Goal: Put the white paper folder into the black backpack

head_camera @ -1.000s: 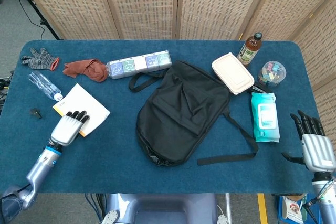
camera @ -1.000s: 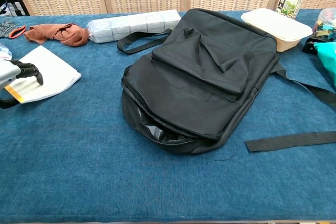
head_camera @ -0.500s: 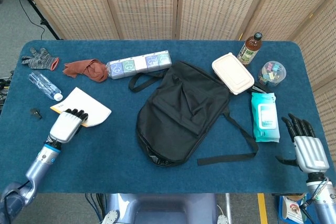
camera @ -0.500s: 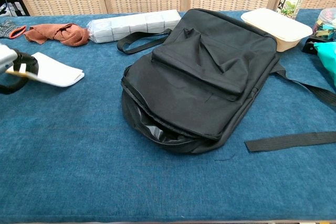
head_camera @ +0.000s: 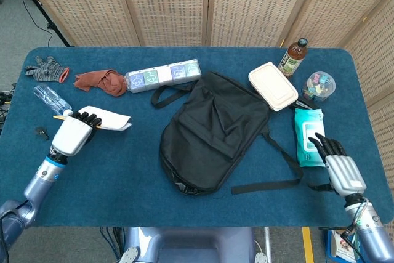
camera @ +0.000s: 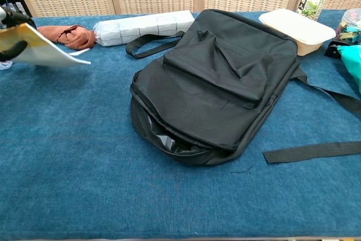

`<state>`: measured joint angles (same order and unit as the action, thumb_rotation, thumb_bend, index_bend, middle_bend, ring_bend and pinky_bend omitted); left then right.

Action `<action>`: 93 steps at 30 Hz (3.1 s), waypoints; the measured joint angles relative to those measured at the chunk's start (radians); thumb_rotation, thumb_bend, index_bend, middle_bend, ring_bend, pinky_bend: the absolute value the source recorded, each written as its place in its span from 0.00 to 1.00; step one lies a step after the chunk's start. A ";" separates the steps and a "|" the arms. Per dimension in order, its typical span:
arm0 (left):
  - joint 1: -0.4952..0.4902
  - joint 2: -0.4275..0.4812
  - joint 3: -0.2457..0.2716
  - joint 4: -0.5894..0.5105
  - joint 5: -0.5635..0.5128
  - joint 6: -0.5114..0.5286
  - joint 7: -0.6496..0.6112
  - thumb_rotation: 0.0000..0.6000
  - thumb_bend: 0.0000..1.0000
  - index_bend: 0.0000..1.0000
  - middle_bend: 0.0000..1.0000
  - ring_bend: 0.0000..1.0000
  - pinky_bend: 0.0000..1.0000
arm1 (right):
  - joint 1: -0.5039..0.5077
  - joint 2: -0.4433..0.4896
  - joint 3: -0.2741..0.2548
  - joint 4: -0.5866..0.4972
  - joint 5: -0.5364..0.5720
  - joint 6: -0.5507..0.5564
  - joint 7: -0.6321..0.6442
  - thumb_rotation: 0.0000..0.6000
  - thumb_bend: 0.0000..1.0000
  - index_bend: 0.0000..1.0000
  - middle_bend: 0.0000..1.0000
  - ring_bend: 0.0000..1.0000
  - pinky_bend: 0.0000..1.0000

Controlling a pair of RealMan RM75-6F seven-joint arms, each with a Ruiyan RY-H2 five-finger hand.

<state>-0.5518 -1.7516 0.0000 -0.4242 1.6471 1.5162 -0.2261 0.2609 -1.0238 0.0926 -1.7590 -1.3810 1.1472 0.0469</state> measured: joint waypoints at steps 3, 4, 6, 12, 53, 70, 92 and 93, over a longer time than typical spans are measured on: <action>-0.008 0.022 -0.008 -0.031 -0.003 0.012 -0.001 1.00 0.50 0.75 0.61 0.56 0.66 | 0.021 0.005 0.001 -0.012 0.001 -0.036 0.018 1.00 0.00 0.00 0.00 0.00 0.00; -0.010 0.030 -0.010 -0.043 -0.004 0.017 -0.002 1.00 0.50 0.75 0.61 0.56 0.66 | 0.028 0.006 0.001 -0.016 0.002 -0.048 0.023 1.00 0.00 0.00 0.00 0.00 0.00; -0.016 0.055 -0.015 -0.078 -0.003 0.031 -0.002 1.00 0.50 0.75 0.61 0.56 0.66 | 0.047 0.007 0.002 -0.023 0.005 -0.081 0.038 1.00 0.00 0.00 0.00 0.00 0.00; -0.030 0.144 -0.026 -0.218 0.012 0.085 0.040 1.00 0.50 0.75 0.61 0.56 0.66 | 0.124 -0.007 0.016 -0.036 0.037 -0.206 0.081 1.00 0.00 0.00 0.00 0.00 0.00; -0.034 0.387 -0.084 -0.631 0.110 0.182 0.222 1.00 0.50 0.75 0.61 0.56 0.66 | 0.413 -0.516 0.089 -0.002 0.243 -0.285 -0.005 1.00 0.00 0.14 0.13 0.01 0.00; -0.016 0.374 -0.099 -0.577 0.086 0.181 0.179 1.00 0.50 0.75 0.61 0.56 0.66 | 0.416 -0.678 0.030 0.163 0.147 -0.215 -0.103 1.00 0.00 0.14 0.11 0.00 0.00; -0.005 0.369 -0.109 -0.538 0.075 0.193 0.136 1.00 0.50 0.75 0.61 0.56 0.66 | 0.426 -0.711 0.068 0.203 0.220 -0.234 -0.131 1.00 0.00 0.24 0.24 0.08 0.00; -0.005 0.369 -0.108 -0.538 0.076 0.194 0.135 1.00 0.50 0.75 0.61 0.56 0.66 | 0.427 -0.714 0.068 0.208 0.221 -0.232 -0.137 1.00 0.00 0.26 0.26 0.11 0.01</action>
<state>-0.5563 -1.3821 -0.1084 -0.9621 1.7227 1.7099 -0.0915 0.6875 -1.7381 0.1605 -1.5507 -1.1604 0.9149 -0.0897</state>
